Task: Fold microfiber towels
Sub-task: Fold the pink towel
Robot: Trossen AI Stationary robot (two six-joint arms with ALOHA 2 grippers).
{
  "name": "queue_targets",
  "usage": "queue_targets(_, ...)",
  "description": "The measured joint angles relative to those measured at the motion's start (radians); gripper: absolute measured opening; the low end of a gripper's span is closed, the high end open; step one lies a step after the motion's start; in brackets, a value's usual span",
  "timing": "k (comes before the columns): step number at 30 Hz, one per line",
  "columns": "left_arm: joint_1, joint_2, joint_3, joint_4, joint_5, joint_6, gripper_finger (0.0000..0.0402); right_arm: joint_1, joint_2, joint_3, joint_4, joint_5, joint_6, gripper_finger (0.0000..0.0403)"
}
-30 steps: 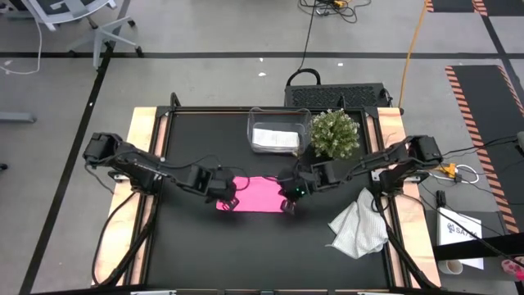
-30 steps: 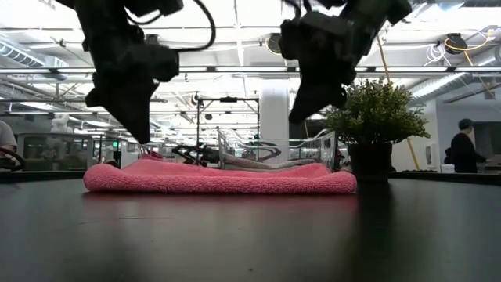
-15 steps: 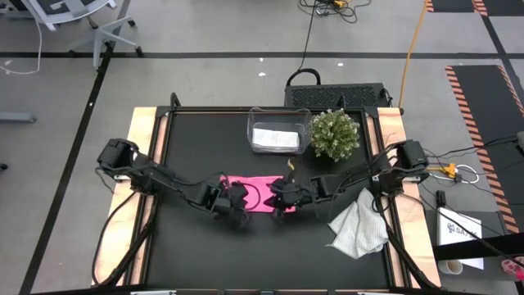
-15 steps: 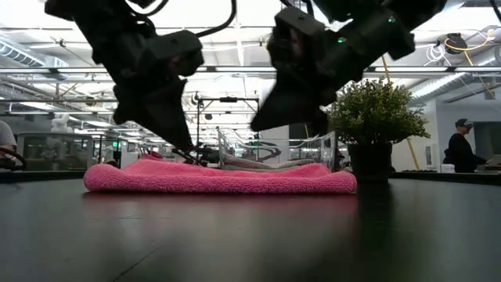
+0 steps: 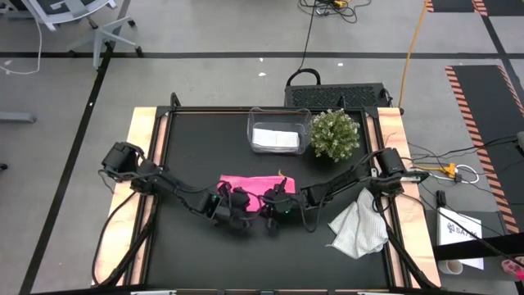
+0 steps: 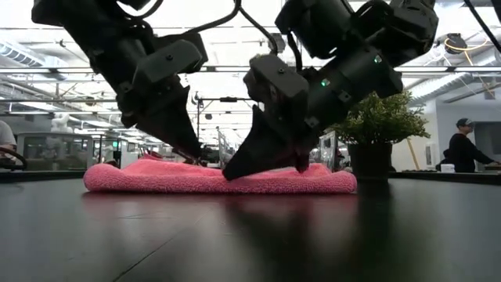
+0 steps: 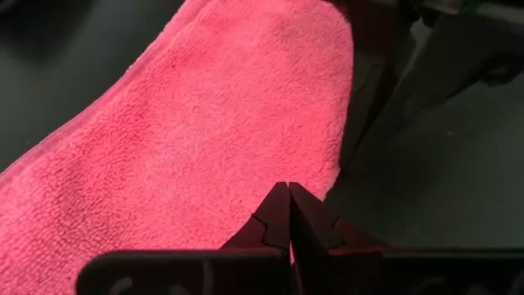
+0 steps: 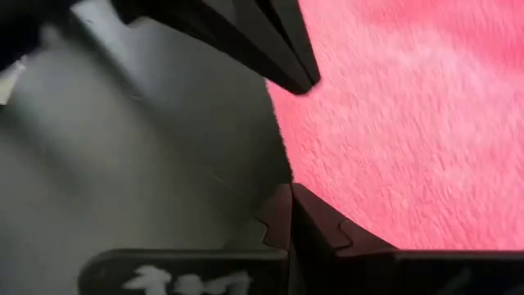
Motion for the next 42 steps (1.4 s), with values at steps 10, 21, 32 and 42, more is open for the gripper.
queue_targets(10,-0.007,0.024,-0.019,0.157,-0.059,0.042,0.0000,-0.043,-0.018,0.000,0.016,0.000,-0.059,0.0000)
queue_targets(21,-0.010,0.037,-0.258,0.478,-0.012,0.017,0.0000,-0.044,-0.018,0.000,-0.015,0.001,-0.064,0.0000)
queue_targets(32,-0.009,0.036,-0.367,0.616,0.000,-0.010,0.0000,-0.044,0.018,0.000,-0.020,0.014,-0.065,0.0000)
queue_targets(42,-0.009,0.034,-0.436,0.645,0.000,-0.064,0.0000,-0.020,0.067,-0.034,-0.016,0.037,-0.005,0.0000)
